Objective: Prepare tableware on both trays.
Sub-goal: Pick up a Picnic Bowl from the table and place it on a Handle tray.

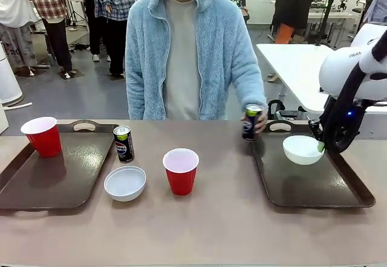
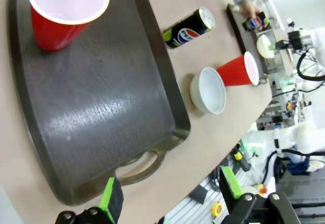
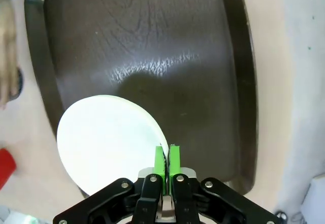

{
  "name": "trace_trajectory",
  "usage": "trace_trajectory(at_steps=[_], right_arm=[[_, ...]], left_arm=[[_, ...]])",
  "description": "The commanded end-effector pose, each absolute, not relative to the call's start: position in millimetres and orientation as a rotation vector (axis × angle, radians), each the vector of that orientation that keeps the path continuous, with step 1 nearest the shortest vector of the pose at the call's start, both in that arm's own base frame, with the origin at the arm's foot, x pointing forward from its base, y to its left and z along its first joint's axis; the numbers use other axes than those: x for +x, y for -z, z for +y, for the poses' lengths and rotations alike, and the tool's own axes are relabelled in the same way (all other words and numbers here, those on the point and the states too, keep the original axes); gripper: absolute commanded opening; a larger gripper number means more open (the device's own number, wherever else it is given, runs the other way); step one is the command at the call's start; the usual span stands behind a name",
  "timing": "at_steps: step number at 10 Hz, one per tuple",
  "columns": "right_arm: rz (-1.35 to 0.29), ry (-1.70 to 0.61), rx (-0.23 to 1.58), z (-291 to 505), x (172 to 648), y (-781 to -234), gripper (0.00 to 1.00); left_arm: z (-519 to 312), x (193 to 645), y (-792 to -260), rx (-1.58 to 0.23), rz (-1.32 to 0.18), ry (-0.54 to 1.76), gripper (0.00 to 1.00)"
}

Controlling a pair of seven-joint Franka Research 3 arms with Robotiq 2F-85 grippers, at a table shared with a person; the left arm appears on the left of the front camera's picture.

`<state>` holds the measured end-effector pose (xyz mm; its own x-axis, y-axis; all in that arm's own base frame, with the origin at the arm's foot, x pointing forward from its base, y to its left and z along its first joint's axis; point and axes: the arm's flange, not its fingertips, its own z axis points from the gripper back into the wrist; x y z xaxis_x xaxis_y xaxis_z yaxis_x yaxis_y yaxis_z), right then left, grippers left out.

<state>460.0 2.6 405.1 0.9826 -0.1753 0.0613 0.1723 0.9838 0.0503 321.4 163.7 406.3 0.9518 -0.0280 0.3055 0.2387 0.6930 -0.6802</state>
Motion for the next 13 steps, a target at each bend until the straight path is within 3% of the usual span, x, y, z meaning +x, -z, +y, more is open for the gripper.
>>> trace_trajectory(at_steps=[1,2,3,10,13], right_arm=[[-0.068,-0.017,-0.03,27,377,-447,0.0],[-0.131,-0.122,-0.057,32,324,-465,0.0],[-0.129,-0.088,-0.042,28,308,-469,0.0],[-0.115,-0.007,-0.054,15,323,-459,0.0],[-0.161,0.079,-0.011,34,387,-418,0.0]], left_arm=[[165,321,-407,-0.811,-0.291,0.146,1.0],[165,321,-407,-0.811,-0.291,0.146,1.0],[165,321,-407,-0.811,-0.291,0.146,1.0],[165,321,-407,-0.811,-0.291,0.146,1.0],[165,321,-407,-0.811,-0.291,0.146,1.0]])
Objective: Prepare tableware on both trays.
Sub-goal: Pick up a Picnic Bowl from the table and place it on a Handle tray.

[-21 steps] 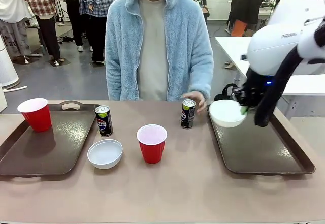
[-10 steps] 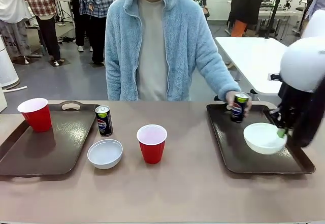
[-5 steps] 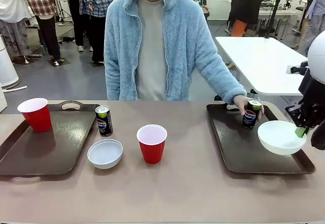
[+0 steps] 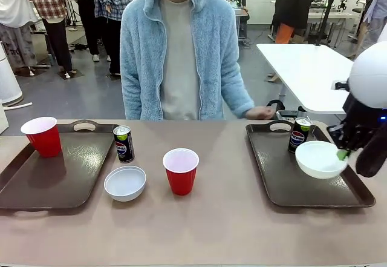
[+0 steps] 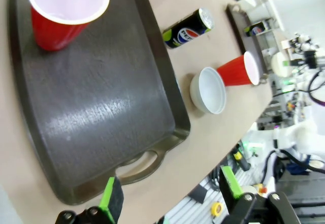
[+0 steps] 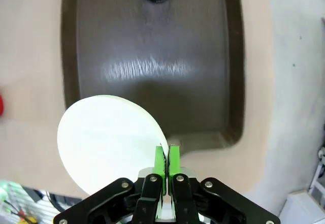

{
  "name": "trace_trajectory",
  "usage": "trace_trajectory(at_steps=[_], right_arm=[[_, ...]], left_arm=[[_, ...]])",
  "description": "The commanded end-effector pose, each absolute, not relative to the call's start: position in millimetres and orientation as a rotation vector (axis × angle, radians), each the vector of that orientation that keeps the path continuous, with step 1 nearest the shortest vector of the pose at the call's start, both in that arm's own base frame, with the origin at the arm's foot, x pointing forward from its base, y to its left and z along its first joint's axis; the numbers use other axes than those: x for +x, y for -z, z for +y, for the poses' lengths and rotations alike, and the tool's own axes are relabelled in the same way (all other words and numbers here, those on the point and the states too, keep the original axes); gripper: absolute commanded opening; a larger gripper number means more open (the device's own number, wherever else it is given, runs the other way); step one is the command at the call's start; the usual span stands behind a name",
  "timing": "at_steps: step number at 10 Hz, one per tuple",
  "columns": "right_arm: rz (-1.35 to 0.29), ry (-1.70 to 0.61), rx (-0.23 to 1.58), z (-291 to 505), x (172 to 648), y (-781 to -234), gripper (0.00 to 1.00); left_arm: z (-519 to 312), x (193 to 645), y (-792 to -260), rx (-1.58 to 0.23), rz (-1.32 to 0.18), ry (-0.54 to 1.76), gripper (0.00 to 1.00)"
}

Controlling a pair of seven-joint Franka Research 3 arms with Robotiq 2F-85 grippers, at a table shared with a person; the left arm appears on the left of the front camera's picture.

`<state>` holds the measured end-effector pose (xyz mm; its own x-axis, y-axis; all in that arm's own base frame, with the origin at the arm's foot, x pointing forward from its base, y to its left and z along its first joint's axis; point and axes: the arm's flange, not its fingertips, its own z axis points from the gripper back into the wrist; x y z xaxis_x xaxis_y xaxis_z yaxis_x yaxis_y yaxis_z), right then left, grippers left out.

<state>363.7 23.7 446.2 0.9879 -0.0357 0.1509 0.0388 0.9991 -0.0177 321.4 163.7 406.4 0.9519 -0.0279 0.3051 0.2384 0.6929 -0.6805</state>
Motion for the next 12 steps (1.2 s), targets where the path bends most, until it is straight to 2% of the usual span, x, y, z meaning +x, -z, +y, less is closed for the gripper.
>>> trace_trajectory(at_steps=[1,3,10,11,12], right_arm=[[-0.174,0.091,0.003,36,406,-407,0.0],[-0.176,0.106,0.043,37,431,-390,0.0],[-0.086,0.135,0.08,30,449,-360,0.0],[-0.06,0.133,0.07,30,449,-356,0.25],[-0.055,0.126,0.07,31,448,-356,0.63]], left_arm=[[165,321,-407,-0.811,-0.291,0.146,1.0],[165,321,-407,-0.811,-0.291,0.146,1.0],[165,321,-407,-0.811,-0.291,0.146,1.0],[165,321,-407,-0.811,-0.291,0.146,1.0],[165,321,-407,-0.811,-0.291,0.146,1.0]])
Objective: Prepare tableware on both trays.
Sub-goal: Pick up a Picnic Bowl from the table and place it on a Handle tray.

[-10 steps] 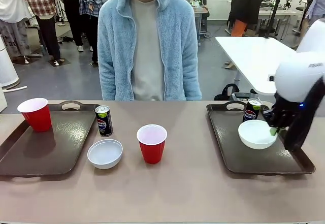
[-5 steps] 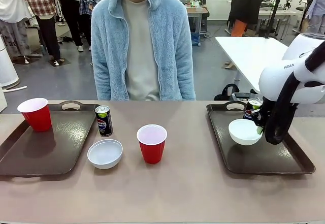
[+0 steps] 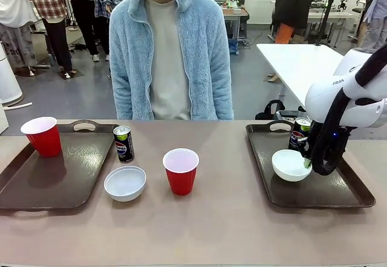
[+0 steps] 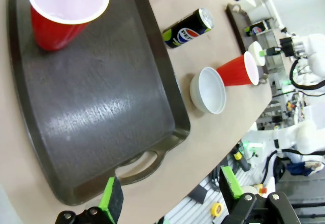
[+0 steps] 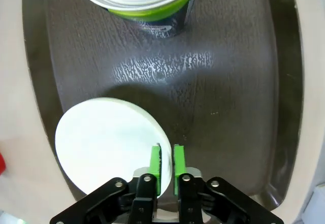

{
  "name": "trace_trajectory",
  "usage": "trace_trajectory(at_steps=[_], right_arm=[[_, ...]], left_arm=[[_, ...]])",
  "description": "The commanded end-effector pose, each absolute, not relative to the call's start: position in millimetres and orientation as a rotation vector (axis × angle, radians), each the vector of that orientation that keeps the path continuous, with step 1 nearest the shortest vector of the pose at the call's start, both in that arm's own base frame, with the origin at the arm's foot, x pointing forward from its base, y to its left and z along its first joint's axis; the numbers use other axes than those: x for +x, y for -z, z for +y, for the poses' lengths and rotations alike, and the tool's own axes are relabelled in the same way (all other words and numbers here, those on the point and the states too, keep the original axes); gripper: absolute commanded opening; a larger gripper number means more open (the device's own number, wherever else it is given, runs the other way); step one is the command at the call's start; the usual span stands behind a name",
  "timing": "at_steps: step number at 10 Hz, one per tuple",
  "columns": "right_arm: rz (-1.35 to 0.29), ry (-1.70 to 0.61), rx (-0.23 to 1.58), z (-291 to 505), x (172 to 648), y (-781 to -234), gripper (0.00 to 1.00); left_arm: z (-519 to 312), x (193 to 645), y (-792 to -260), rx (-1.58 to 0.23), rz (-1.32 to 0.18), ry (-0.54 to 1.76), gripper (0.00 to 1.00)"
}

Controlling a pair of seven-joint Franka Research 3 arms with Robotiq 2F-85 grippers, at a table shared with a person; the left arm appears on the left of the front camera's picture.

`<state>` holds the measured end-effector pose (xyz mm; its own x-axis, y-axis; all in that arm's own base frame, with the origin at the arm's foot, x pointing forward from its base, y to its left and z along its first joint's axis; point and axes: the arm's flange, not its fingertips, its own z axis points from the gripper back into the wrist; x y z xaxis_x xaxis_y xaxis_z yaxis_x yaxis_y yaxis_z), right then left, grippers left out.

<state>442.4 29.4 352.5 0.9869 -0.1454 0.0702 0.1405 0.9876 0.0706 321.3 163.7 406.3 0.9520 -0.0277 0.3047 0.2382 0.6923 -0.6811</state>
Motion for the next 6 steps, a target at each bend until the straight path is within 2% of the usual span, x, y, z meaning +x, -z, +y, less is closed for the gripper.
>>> trace_trajectory(at_steps=[1,2,4,5,6], right_arm=[[-0.063,0.117,0.07,32,446,-361,0.84],[-0.072,0.088,0.054,37,439,-367,1.0],[-0.091,0.025,0.036,50,420,-401,1.0],[-0.092,0.009,0.04,55,415,-419,0.97],[-0.083,0.005,0.046,58,410,-437,1.0]], left_arm=[[165,321,-407,-0.811,-0.291,0.146,1.0],[165,321,-407,-0.811,-0.291,0.146,1.0],[165,321,-407,-0.811,-0.291,0.146,1.0],[165,321,-407,-0.811,-0.291,0.146,1.0],[165,321,-407,-0.811,-0.291,0.146,1.0]])
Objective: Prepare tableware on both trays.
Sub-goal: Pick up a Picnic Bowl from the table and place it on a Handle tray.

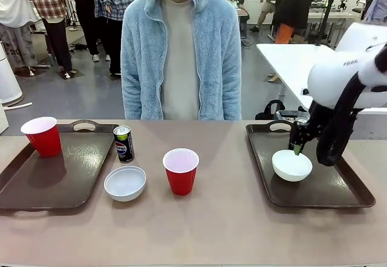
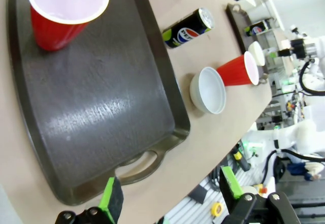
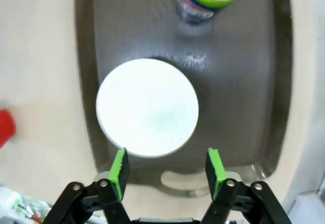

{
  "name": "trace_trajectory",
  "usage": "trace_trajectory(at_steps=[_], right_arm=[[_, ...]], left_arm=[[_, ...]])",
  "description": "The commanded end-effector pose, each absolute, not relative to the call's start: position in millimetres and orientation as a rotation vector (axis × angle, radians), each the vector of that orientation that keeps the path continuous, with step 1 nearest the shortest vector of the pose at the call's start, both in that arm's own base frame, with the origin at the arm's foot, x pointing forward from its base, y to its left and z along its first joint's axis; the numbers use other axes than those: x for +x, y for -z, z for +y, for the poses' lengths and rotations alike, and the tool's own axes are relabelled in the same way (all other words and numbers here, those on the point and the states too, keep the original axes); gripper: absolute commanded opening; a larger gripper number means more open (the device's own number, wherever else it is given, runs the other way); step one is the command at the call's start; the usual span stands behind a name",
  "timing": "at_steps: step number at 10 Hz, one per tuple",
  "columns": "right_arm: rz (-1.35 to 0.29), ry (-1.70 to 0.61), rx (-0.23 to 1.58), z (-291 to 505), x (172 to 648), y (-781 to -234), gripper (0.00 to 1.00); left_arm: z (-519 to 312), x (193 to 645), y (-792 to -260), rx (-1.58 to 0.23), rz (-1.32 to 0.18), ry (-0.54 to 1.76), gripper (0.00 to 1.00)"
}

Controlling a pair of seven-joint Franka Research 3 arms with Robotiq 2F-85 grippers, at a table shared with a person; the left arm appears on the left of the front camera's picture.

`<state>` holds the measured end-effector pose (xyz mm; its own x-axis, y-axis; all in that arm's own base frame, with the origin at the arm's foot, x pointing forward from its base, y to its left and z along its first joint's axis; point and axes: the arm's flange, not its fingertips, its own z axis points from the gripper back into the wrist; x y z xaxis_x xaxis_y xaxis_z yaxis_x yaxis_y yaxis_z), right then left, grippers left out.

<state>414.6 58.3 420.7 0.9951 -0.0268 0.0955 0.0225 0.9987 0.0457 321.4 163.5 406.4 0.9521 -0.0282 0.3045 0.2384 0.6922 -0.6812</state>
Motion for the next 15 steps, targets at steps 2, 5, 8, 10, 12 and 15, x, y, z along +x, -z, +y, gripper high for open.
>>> trace_trajectory(at_steps=[2,5,8,10,12,15], right_arm=[[-0.089,0.019,0.009,64,399,-467,1.0],[-0.096,0.008,0.04,63,400,-458,1.0],[-0.096,0.008,0.04,63,400,-458,1.0],[-0.096,0.008,0.04,63,400,-458,1.0],[-0.096,0.008,0.04,63,400,-458,1.0],[-0.096,0.008,0.04,63,400,-458,1.0]], left_arm=[[165,321,-407,-0.811,-0.291,0.146,1.0],[165,321,-407,-0.811,-0.291,0.146,1.0],[165,321,-407,-0.811,-0.291,0.146,1.0],[165,321,-407,-0.811,-0.291,0.146,1.0],[165,321,-407,-0.811,-0.291,0.146,1.0],[165,321,-407,-0.811,-0.291,0.146,1.0]])
